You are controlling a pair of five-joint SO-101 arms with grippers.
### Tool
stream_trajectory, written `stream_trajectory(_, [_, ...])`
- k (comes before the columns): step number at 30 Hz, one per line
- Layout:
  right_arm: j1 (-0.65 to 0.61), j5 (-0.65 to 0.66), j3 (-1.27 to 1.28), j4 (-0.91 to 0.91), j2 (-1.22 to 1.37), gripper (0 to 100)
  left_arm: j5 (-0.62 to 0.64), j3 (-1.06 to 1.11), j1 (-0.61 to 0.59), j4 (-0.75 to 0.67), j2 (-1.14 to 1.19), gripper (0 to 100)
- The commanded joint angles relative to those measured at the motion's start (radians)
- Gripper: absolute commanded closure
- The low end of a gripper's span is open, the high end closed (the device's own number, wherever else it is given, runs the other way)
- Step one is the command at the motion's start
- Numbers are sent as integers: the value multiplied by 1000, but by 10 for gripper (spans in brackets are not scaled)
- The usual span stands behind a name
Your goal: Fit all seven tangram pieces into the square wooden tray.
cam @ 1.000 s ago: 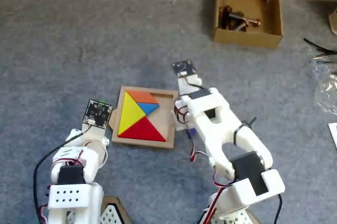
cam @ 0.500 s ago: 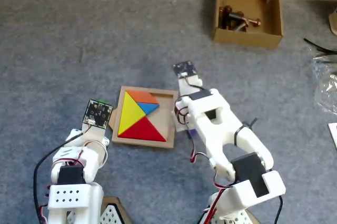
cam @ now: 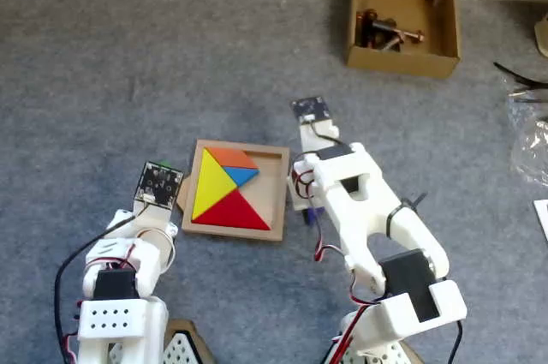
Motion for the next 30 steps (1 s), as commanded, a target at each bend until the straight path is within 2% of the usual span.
stream_trajectory(1, [1, 11, 31, -10, 19, 885, -8, 22, 12, 3, -15, 993])
stream_trajectory(6, [1, 11, 31, -10, 19, 964, -8, 22, 12, 3, -15, 993])
stream_trajectory(15, [1, 11, 31, -7, 16, 995, -8, 22, 12, 3, -15, 993])
stream_trajectory(25, [1, 11, 24, -2, 12, 994, -8, 22, 12, 3, -15, 993])
stream_trajectory(30, [19, 11, 5, 105, 10, 959, -8, 22, 12, 3, -15, 993])
